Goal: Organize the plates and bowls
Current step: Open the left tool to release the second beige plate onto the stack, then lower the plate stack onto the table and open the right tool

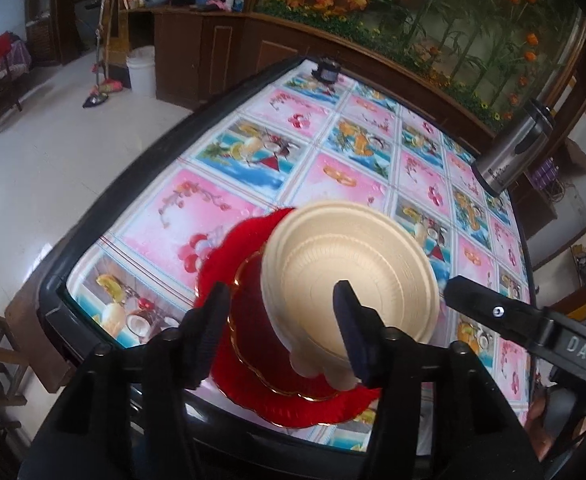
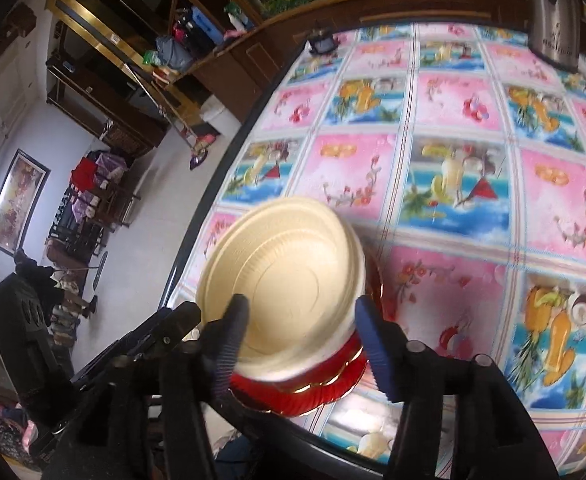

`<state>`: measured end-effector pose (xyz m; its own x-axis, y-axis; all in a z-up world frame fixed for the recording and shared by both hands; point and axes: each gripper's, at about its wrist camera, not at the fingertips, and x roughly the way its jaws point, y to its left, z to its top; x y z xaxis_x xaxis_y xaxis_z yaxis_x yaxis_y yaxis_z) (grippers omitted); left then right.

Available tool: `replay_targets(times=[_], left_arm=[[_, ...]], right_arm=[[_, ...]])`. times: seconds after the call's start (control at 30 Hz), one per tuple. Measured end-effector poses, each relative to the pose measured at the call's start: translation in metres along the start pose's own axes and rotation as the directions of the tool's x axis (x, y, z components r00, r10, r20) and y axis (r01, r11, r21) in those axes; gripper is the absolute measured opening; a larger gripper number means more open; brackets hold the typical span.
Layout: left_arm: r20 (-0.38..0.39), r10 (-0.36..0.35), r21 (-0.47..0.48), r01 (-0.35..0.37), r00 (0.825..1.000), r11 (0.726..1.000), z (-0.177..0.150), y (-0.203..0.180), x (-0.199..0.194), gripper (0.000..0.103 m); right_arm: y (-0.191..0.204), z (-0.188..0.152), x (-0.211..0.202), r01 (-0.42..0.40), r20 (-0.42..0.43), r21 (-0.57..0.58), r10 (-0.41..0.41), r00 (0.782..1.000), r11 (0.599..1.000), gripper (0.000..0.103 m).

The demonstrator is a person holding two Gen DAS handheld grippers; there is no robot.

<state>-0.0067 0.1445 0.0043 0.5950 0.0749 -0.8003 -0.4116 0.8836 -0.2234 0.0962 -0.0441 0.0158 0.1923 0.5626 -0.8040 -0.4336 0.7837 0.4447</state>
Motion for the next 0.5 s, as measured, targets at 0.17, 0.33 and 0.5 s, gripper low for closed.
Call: replay_targets(times=[0.17, 0.33, 0.5], left_arm=[[0.098, 0.062, 0.065, -0.069, 0.993, 0.996, -0.010, -0.006, -0.015, 0.066], [0.137, 0.087, 0.129, -0.105, 0.987, 0.986, -0.031, -0.014, -0.020, 0.068], [0.132, 0.078, 0.150, -0.097, 0.988, 0.984, -0.048, -0.014, -0.020, 0.075]], right_arm=[[0.005, -0.003, -0.011, -0.027, 0.043, -0.036, 0.028, 0.999, 0.999, 0.071], [0.008, -0.022, -0.024, -0.012, 0.105, -0.122, 0.025, 0.994, 0.992, 0.083], [-0.006, -0.045, -0.040, 0.050, 0.170, -0.177, -0.019, 0.985, 0.983, 0.083]])
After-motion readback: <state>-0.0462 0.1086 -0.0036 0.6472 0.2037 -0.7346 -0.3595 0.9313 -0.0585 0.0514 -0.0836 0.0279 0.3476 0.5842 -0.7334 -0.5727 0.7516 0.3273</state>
